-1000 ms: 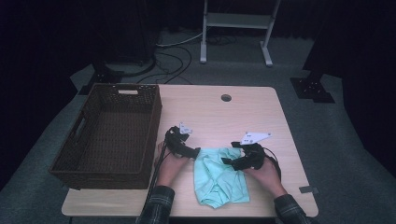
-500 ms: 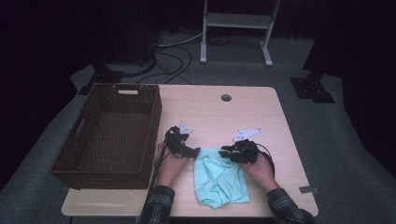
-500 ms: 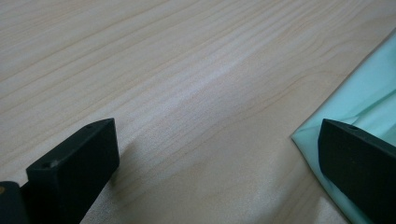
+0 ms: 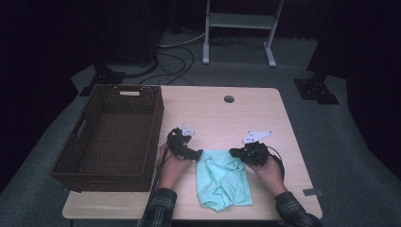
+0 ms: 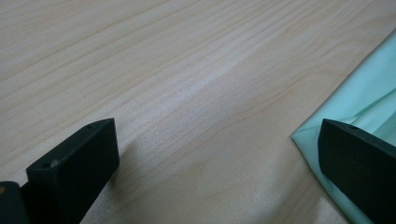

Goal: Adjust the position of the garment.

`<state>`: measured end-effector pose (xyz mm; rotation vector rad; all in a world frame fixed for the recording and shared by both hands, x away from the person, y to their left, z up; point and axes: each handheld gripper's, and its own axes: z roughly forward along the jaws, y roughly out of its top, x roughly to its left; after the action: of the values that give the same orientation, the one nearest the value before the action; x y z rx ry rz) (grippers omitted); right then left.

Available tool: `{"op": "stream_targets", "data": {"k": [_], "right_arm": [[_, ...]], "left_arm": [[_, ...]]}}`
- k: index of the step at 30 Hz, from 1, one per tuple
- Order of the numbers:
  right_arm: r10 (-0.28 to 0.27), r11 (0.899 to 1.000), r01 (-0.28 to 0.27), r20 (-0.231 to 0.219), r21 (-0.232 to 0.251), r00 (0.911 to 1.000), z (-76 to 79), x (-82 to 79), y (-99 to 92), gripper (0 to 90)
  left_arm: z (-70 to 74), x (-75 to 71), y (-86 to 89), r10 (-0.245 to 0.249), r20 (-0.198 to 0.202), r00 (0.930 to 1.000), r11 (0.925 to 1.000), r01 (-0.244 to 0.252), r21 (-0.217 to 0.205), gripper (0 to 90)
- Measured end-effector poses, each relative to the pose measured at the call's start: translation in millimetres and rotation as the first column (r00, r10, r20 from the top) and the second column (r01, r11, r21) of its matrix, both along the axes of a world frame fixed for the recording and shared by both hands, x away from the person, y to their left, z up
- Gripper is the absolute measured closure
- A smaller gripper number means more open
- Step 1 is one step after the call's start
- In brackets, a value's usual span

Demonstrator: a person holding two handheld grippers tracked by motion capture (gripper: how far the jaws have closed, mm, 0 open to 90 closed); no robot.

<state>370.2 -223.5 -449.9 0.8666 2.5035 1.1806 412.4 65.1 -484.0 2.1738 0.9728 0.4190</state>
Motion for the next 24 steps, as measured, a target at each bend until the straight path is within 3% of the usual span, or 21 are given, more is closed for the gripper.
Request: {"op": "stream_targets", "data": {"k": [7,14,15,16,19,24], "right_arm": [[-0.108,0.994,0.108,-0.009,-0.018,0.9941,-7.5,5.0,-17.7,86.8],[-0.122,0.991,0.120,-0.034,-0.057,0.9920,-24.0,9.6,-18.0,86.4],[-0.122,0.991,0.120,-0.032,-0.057,0.9920,-23.5,9.6,-17.9,84.1],[-0.126,0.991,0.125,-0.024,-0.056,0.9917,-22.6,9.6,-18.1,76.3],[-0.144,0.990,0.144,-0.011,-0.003,0.9895,-14.8,7.9,-22.1,65.2],[-0.149,0.988,0.148,0.011,0.053,0.9888,0.4,3.3,-24.5,60.0]], "left_arm": [[0.0,0.0,0.0,0.000,0.000,1.0000,1.0000,0.000,0.001,0.0],[0.0,0.0,0.1,0.001,0.000,1.0000,1.0000,-0.001,0.000,0.0],[0.0,0.0,0.1,0.002,0.000,1.0000,1.0000,-0.002,0.000,0.0],[0.0,0.0,0.0,0.002,0.000,1.0000,1.0000,-0.002,0.000,0.0],[0.0,0.0,0.0,0.001,0.000,1.0000,1.0000,-0.001,0.001,0.0],[0.0,0.0,0.1,0.001,0.000,1.0000,1.0000,-0.001,0.001,0.0]]}}
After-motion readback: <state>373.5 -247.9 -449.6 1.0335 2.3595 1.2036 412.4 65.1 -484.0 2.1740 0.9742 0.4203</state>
